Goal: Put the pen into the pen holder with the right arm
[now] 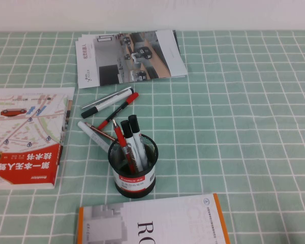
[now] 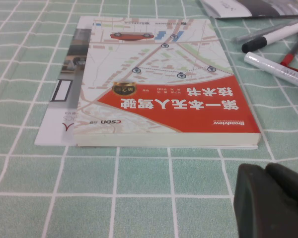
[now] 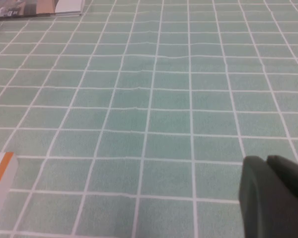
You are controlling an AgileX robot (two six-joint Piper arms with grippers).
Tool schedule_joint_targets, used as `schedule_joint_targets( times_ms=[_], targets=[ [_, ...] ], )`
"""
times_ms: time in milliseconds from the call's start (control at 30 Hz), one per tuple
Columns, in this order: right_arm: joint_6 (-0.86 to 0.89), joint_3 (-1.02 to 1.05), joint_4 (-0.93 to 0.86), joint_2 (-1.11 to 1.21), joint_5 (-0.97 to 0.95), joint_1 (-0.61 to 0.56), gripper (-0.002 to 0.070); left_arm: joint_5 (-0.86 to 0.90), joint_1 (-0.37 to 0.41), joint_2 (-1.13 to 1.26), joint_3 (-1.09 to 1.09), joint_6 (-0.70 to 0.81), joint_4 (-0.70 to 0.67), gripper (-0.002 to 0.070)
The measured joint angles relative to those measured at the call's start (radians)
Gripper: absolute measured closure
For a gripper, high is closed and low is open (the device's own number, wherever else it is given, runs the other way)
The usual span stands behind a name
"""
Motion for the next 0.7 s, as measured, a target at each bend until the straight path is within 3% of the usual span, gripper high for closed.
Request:
schedule_joint_targets(
  times_ms=[400, 700],
  targets=[
    [0.000, 0.001, 0.063, 0.000, -0.040, 0.000, 0.0696, 0.000, 0.000, 0.000, 0.000, 0.000, 0.000, 0.0679],
    [0.000, 0.001, 0.594, 0.000, -0.262, 0.000, 0.0696, 0.000, 0.000, 0.000, 0.000, 0.000, 0.000, 0.0679]
  ],
)
